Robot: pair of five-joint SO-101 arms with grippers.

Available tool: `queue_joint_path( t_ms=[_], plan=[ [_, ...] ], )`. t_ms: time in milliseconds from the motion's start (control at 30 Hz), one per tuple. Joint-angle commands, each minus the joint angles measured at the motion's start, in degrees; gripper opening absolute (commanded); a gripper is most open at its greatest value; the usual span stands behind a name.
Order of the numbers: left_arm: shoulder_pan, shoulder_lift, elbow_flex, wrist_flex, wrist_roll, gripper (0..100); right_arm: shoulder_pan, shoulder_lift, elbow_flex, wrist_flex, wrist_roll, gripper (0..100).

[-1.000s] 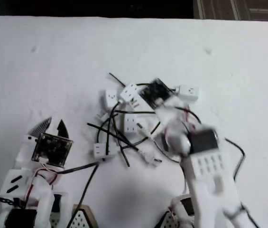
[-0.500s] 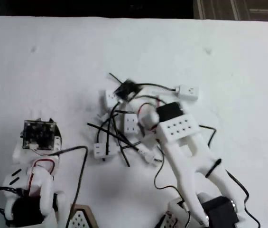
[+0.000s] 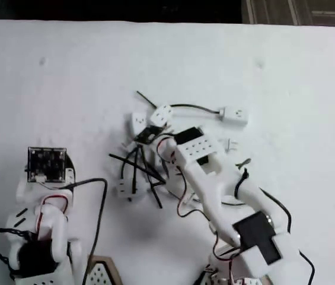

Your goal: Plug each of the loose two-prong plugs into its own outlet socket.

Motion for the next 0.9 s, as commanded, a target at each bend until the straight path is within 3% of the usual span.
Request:
queue_joint_path(
  t_ms=[0,500,867],
  plan=[
    [-0.31,0.40,0.79,-1.23,0.62,11,-0.04,1.27,-2.55,0.66,0.26,10.3],
    [-0.31,0.40,0.97,-1.05,0.62,11,-3.03,7.78,-2.81,-2.95,-0.18,13.0],
    [-0.31,0.40,0.97,-1.05,0.62,11,-7.43,7.69,-2.81,-2.68,-0.18,1.8]
  ],
)
